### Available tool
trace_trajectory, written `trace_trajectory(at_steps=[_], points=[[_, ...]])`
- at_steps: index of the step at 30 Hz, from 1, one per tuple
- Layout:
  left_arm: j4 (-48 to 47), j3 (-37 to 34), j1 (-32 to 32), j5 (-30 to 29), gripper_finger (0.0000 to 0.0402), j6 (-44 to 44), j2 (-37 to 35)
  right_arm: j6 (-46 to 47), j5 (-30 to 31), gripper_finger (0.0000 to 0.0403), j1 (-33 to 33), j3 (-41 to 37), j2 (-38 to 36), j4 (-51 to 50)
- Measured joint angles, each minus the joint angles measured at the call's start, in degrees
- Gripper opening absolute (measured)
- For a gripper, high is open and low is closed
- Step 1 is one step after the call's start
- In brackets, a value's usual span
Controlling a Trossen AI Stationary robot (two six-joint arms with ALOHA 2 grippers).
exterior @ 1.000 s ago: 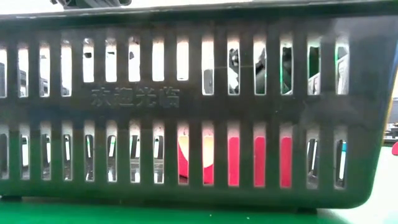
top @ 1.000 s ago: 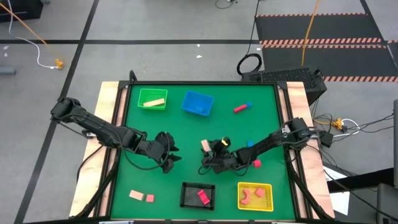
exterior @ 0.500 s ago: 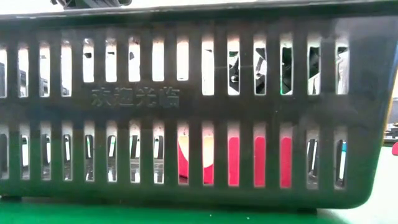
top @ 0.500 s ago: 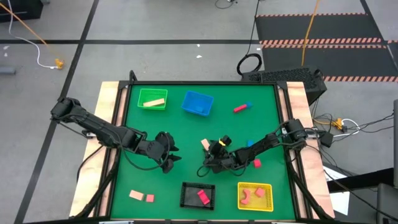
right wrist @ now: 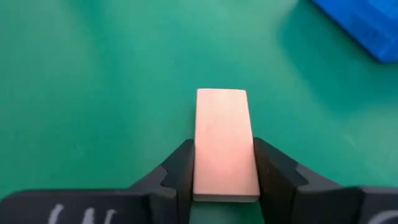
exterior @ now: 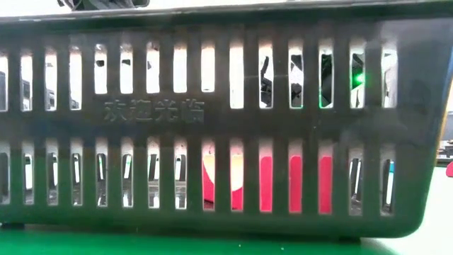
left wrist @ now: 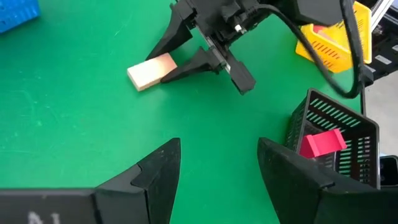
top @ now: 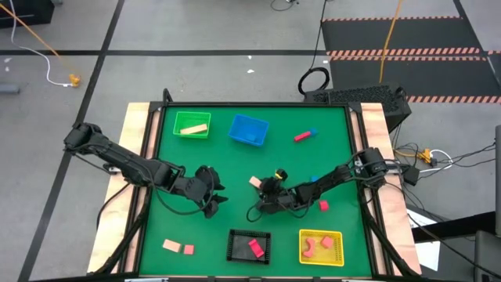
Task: Sort & place blocks by color
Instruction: Put the right brown wooden block into the green basket
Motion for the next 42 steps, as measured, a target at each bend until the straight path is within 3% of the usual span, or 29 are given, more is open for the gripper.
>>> trace_trajectory(at_steps=[8, 19, 32, 42], points=[[0.1, -0.1, 1.3, -6.6, 0.0214, -7.4, 0.8, -15.7, -5.0, 0.0112, -1.4, -0.2, -6.7, -2.1], [12.3, -0.1, 3.7, -4.9, 0.0214, -8.6, 3.0, -38.0, -4.3, 0.0112, -2.1, -0.2, -17.7, 0.6], [19.2, -0.1, 6.0, -5.7, 0.0214, -12.1, 4.1, -51.3, -4.9, 0.0112, 1.6, -0.2, -20.8, 8.3], [24.0, 0.0, 5.8, -5.1, 0.0209, -11.7, 5.8, -54.4, -5.8, 0.0112, 1.7, -0.1, -20.8, 13.3]])
